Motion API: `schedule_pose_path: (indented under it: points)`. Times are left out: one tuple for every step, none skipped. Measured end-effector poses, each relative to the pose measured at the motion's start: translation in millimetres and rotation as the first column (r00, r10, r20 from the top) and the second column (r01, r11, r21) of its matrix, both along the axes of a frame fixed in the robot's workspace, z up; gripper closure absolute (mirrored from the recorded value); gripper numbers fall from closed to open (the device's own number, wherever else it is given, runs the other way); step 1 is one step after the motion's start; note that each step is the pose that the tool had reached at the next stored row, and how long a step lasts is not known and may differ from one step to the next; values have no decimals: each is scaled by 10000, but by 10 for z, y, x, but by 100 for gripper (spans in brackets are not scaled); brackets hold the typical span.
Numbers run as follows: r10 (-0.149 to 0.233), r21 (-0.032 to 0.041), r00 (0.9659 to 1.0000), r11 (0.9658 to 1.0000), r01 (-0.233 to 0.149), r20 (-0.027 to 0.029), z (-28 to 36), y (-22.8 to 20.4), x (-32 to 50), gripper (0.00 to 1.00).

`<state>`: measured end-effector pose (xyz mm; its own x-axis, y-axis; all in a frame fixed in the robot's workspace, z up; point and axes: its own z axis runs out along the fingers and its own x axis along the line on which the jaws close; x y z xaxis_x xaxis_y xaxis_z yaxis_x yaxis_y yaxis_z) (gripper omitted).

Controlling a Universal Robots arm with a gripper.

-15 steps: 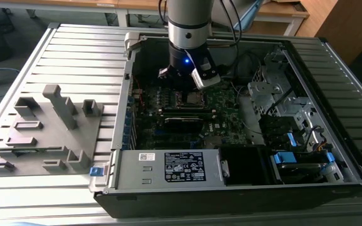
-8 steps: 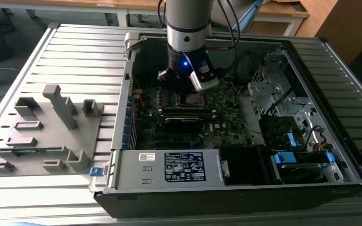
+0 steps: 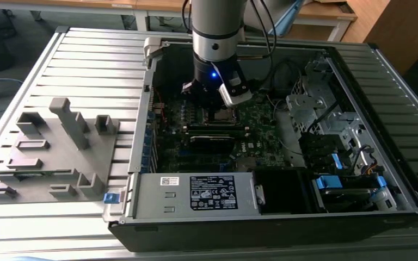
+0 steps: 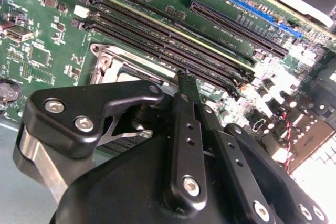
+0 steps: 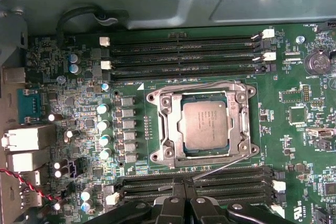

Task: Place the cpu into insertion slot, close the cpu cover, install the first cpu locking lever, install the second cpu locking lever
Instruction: 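Install the second cpu locking lever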

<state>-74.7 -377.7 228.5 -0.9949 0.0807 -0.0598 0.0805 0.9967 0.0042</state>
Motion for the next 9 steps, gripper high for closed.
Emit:
schedule_pose_path:
  points:
    - [0, -1, 10000, 10000, 0, 0, 0, 0, 0, 89]
    - [0, -1, 10000, 10000, 0, 0, 0, 0, 0, 89]
    - [0, -1, 10000, 10000, 0, 0, 0, 0, 0, 89]
    - [0, 0, 10000, 10000, 0, 0, 0, 0, 0, 89]
    - [0, -1, 10000, 10000, 0, -1, 0, 0, 0, 89]
    - [0, -1, 10000, 10000, 0, 0, 0, 0, 0, 89]
    - [0, -1, 10000, 10000, 0, 0, 0, 0, 0, 89]
    - [0, -1, 10000, 10000, 0, 0, -1, 0, 0, 89]
    - [0, 1, 10000, 10000, 0, 1, -3, 0, -1, 89]
